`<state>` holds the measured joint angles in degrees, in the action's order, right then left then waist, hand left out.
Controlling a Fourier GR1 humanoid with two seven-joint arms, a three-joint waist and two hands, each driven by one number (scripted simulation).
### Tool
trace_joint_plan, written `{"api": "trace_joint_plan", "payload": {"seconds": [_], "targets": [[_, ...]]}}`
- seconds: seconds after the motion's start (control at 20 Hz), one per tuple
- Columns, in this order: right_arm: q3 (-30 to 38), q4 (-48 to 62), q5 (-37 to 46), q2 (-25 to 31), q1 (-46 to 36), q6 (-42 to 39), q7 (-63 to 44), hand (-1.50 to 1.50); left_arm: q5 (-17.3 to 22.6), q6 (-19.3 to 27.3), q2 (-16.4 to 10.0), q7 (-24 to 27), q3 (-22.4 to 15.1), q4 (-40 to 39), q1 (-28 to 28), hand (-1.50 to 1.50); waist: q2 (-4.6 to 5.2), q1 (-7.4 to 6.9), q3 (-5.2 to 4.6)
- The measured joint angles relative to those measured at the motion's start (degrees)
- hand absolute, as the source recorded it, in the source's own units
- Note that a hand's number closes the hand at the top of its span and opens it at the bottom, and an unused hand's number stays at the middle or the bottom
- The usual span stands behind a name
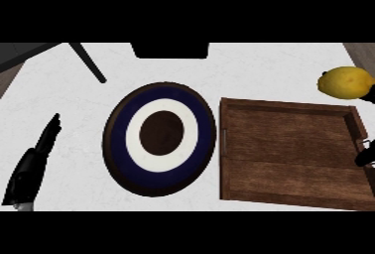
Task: Pick the lemon from the tray and place it in the plate
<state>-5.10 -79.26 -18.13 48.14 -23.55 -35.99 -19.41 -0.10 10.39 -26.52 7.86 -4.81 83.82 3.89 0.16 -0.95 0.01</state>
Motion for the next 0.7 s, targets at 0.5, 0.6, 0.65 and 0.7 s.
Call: {"api": "trace_joint_plan", "payload": {"seconds": [0.5, 0.6, 0.65, 0.7], "targets": [[-0.5, 8.7, 11.2, -7.7, -3.0, -6.3, 6.5, -1.5, -2.0, -2.2, 1.6, -0.1, 2.8, 0.6, 0.8, 0.0, -0.09, 0.4, 0.0], [-0.5, 9.8, 13.7, -8.6, -2.6, -7.2, 8.4, -1.5, -2.8, -2.1, 2.7, 0.4, 2.8, 1.1, 1.8, 0.0, -0.11, 0.42, 0.0], [-0.4, 10.8, 14.9, -9.2, -3.0, -7.6, 8.9, -1.5, -3.0, -2.5, 2.7, 0.1, 3.2, 1.4, 1.8, 0.0, -0.1, 0.43, 0.01], [-0.4, 11.6, 15.8, -10.1, -3.6, -7.8, 8.9, -1.5, -3.1, -3.0, 2.6, -0.3, 3.8, 1.2, 1.3, 0.0, -0.1, 0.46, 0.01]]}}
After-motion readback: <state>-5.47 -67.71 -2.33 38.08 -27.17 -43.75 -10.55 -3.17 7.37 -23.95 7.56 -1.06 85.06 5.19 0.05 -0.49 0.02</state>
